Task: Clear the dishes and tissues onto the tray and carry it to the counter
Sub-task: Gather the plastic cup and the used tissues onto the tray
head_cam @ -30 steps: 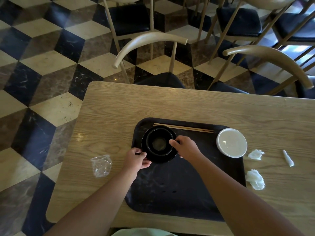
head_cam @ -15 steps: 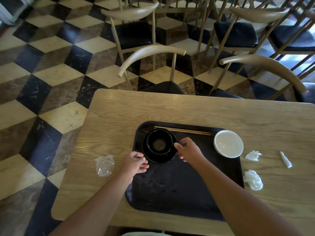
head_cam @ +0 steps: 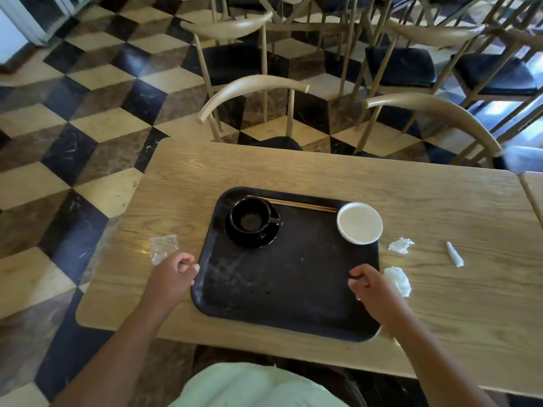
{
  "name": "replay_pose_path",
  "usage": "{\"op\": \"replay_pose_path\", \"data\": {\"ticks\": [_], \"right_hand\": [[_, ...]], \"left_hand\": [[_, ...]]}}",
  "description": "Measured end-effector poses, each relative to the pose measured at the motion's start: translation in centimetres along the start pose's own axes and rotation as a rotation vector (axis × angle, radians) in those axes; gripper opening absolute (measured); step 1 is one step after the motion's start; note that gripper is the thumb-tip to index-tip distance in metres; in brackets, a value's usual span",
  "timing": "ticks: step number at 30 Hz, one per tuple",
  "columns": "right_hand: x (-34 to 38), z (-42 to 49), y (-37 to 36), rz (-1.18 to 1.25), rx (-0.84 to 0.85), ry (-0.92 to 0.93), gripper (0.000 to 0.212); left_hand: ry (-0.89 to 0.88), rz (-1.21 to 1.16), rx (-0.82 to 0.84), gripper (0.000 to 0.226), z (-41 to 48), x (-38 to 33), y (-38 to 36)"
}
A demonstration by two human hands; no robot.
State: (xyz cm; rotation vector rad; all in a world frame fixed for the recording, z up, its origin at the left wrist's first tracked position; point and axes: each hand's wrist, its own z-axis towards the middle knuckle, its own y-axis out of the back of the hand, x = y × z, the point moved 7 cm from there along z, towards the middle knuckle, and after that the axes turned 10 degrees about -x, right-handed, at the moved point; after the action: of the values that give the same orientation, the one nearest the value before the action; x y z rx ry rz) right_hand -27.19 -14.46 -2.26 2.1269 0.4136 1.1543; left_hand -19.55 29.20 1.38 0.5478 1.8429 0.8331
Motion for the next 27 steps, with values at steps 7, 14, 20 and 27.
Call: {"op": "replay_pose_path", "data": {"ticks": [7, 14, 20, 27], "right_hand": [[-5.7, -3.6, 3.5, -0.101, -0.264, 0.067, 0.033], [-9.0, -4.1, 3.1, -0.314, -0.323, 0.004, 0.062], [-10.5, -3.7, 1.5, -0.353, -0.251, -0.153, 0.072], [-11.2, -3.3, 0.9, -0.322, -0.292, -0.22, 0.057]], "left_hand": [[-0.079, 0.09, -0.166, 0.035, -2.3, 1.3, 0.3], [-0.061, 0.23, -0.284, 0.063, 2.4, 3.7, 0.8], [0.113, 0.278, -0.233, 0.079, 6.1, 5.2, -0.4], [0.042, 0.426, -0.18, 0.058, 8.3, 6.5, -2.8]]}}
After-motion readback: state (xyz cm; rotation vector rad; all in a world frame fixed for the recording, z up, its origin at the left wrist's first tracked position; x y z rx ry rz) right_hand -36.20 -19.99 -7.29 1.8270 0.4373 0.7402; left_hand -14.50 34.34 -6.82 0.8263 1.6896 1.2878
